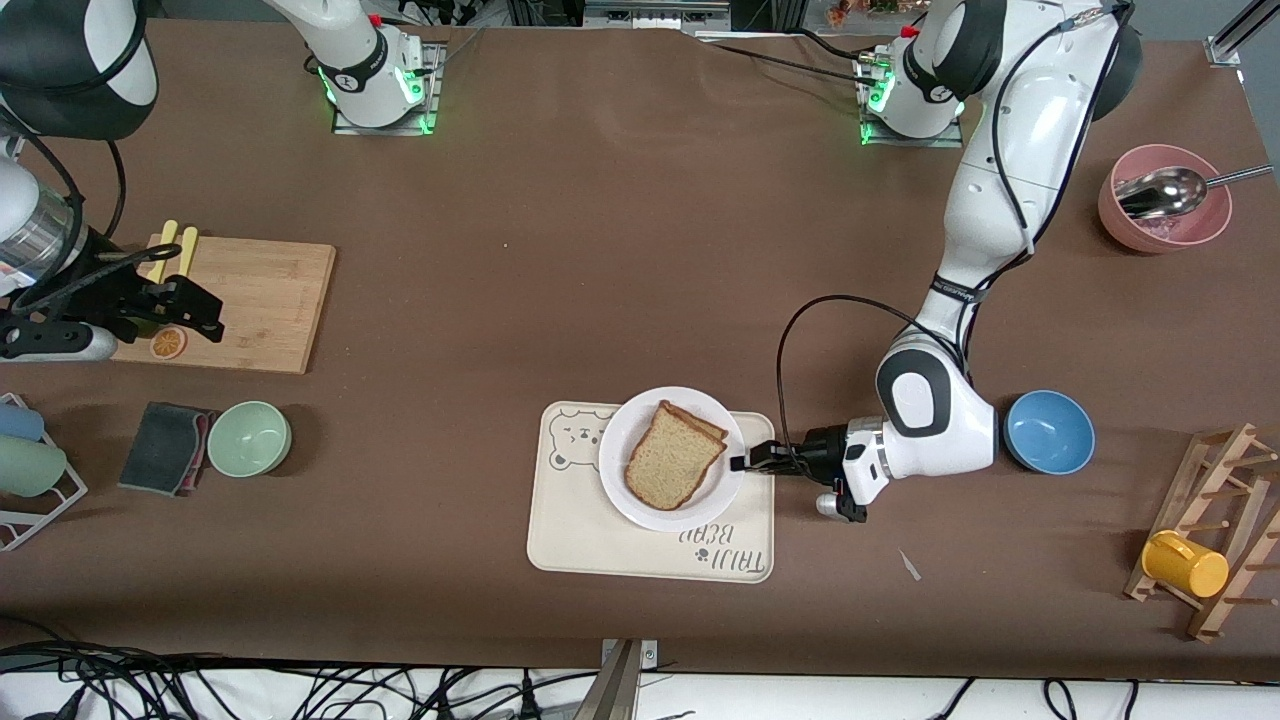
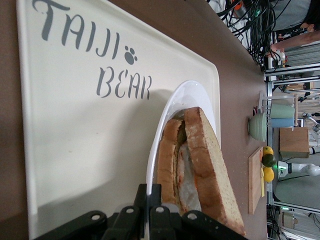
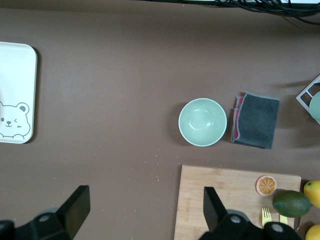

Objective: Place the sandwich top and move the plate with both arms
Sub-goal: 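Slide the plate with the left gripper onto the TAIJI BEAR tray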

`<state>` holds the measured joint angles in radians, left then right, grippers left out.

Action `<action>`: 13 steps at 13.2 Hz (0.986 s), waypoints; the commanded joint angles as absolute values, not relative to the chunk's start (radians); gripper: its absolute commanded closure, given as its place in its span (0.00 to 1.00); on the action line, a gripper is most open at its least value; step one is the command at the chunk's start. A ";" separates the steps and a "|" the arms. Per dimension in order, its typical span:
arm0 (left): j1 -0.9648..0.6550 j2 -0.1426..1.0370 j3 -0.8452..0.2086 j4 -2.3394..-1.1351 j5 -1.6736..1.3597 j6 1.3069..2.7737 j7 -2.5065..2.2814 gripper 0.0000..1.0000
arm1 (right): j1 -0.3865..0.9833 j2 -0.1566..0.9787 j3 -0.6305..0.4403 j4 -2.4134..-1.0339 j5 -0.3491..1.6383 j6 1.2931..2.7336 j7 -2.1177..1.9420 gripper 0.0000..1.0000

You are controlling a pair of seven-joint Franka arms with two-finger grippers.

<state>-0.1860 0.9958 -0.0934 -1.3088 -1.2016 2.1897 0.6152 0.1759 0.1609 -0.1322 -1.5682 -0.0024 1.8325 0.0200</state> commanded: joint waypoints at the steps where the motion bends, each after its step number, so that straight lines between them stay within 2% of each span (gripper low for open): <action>1: -0.187 1.025 -0.097 -1.269 -1.252 2.194 0.664 1.00 | 0.164 0.173 -0.133 -1.542 -0.002 1.825 -0.024 0.00; 6: -0.190 1.049 -0.097 -1.247 -1.279 2.194 0.687 1.00 | 0.166 0.173 -0.133 -1.542 -0.002 1.825 -0.035 0.00; 7: -0.189 1.049 -0.097 -1.249 -1.279 2.194 0.687 0.96 | 0.164 0.173 -0.133 -1.540 -0.002 1.815 -0.041 0.00; 8: -0.187 1.046 -0.097 -1.249 -1.279 2.192 0.687 0.66 | 0.164 0.172 -0.133 -1.537 -0.011 1.813 -0.044 0.00; 9: -0.186 1.045 -0.097 -1.249 -1.275 2.192 0.689 0.47 | 0.166 0.172 -0.133 -1.537 -0.011 1.799 -0.043 0.00; 10: -0.183 1.040 -0.097 -1.249 -1.275 2.189 0.689 0.15 | 0.166 0.169 -0.133 -1.537 -0.003 1.771 -0.041 0.00; 11: -0.176 1.035 -0.097 -1.250 -1.279 2.186 0.687 0.00 | 0.166 0.170 -0.135 -1.537 0.003 1.743 -0.035 0.00; 13: -0.167 1.025 -0.097 -1.250 -1.267 2.178 0.683 0.00 | 0.166 0.169 -0.133 -1.537 0.005 1.740 -0.034 0.00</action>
